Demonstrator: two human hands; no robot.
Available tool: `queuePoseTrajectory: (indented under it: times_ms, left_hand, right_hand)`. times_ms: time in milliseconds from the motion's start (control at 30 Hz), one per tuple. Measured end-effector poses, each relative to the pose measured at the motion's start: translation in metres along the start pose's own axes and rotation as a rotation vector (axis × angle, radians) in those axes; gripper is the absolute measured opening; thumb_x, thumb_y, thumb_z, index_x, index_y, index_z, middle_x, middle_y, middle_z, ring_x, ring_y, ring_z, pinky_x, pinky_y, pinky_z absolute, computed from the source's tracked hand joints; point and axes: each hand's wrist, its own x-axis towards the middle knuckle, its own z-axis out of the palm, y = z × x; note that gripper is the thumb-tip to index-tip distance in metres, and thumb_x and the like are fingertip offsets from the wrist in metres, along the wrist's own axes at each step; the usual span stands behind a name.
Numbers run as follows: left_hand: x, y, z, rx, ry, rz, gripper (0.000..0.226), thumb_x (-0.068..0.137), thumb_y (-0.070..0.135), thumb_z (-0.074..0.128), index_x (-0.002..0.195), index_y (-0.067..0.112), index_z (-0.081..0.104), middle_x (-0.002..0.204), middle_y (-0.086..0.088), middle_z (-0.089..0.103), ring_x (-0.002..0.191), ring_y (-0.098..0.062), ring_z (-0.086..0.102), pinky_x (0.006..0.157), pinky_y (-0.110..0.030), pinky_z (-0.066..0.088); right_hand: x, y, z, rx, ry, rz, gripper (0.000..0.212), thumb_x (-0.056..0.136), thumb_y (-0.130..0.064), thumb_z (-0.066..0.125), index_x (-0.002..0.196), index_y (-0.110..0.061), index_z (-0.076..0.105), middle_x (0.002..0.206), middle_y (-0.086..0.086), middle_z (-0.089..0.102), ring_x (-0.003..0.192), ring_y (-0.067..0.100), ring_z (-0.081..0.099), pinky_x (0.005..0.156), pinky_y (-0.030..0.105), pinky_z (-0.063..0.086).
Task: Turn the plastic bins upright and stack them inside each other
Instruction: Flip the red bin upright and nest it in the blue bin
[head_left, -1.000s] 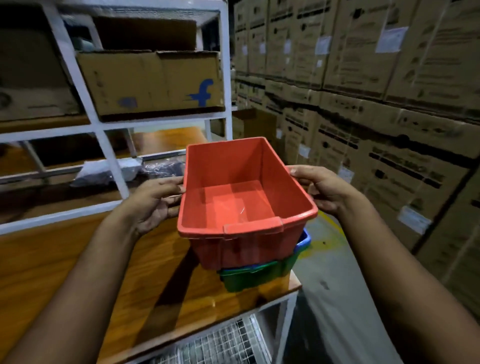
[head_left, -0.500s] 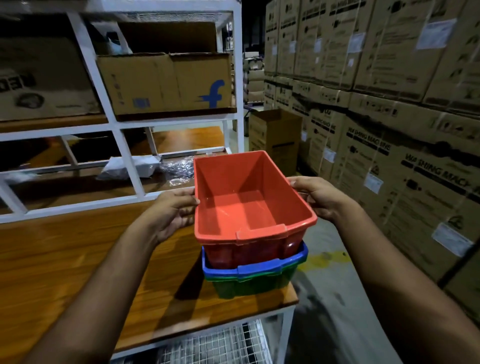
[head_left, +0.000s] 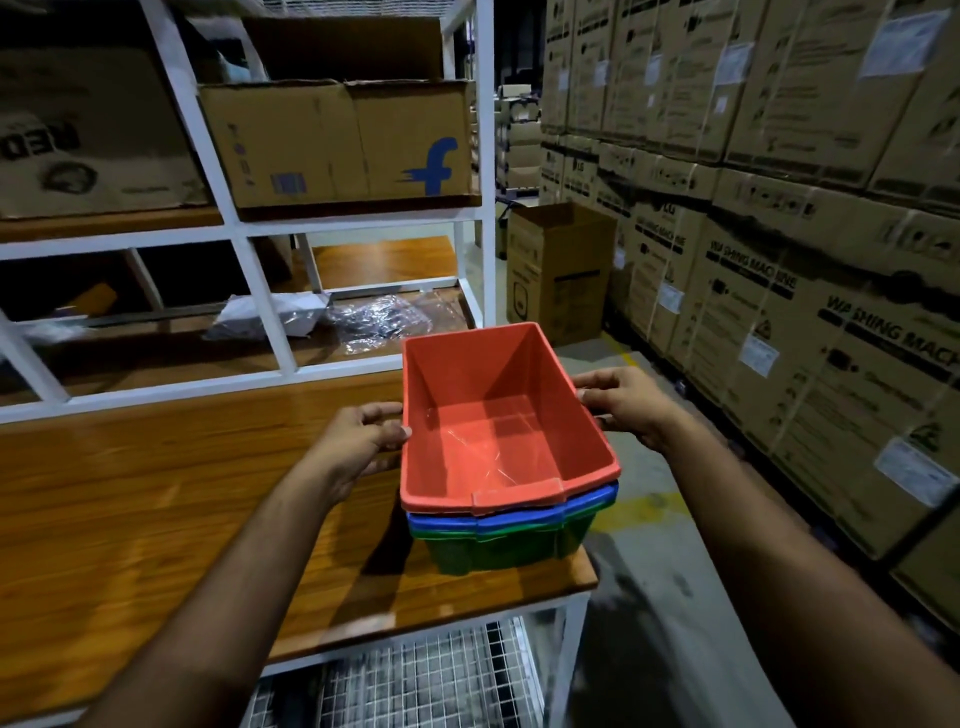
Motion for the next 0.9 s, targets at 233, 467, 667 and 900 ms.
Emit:
queuePoseTrajectory:
  times_ms: [233,467,667,900]
  left_hand:
    - [-0.028,0.004,-0.012,0.238,0.017,0.105,0.032,0.089,0.005,0.063,0.119,0.016,0.063,0.114,-0.006,0.07,0.106,-0.018,0.064,0.078,-0.035,0.052]
    - [-0.09,0.003,-0.091,0.556,0.191,0.394,0.027,0.092,0.022,0.062,0.119,0.02,0.066,0.115,-0.002,0.07,0.1,-0.014,0.063,0.088,-0.033,0.05]
    - [-0.147,-0.043,-0.202,0.965,0.38,0.416,0.042,0.094,0.031,0.057,0.135,0.022,0.056,0.129,-0.003,0.062,0.127,-0.02,0.041,0.099,-0.03,0.035]
    - [-0.214,-0.114,-0.397,1.105,0.495,0.265,0.056,0.093,0.038,0.048,0.146,0.02,0.039,0.144,-0.006,0.05,0.135,-0.025,0.035,0.104,-0.046,0.037]
  right_hand:
    - [-0.029,-0.025,0.034,-0.678,0.289,-0.315,0.038,0.082,-0.013,0.064,0.12,-0.016,0.069,0.113,0.005,0.073,0.102,0.021,0.067,0.086,0.027,0.047]
    - [-0.074,-0.05,0.126,-0.821,0.169,-0.629,0.041,0.086,-0.033,0.057,0.124,-0.018,0.062,0.114,0.005,0.064,0.107,0.026,0.058,0.094,0.036,0.048]
    - [-0.116,-0.082,0.282,-0.886,0.004,-0.704,0.045,0.091,-0.041,0.051,0.127,-0.016,0.058,0.13,0.007,0.058,0.12,0.029,0.05,0.099,0.044,0.045]
    - [-0.177,-0.115,0.524,-0.98,-0.201,-0.82,0.052,0.094,-0.048,0.043,0.138,-0.022,0.047,0.15,0.004,0.043,0.135,0.026,0.039,0.1,0.046,0.043]
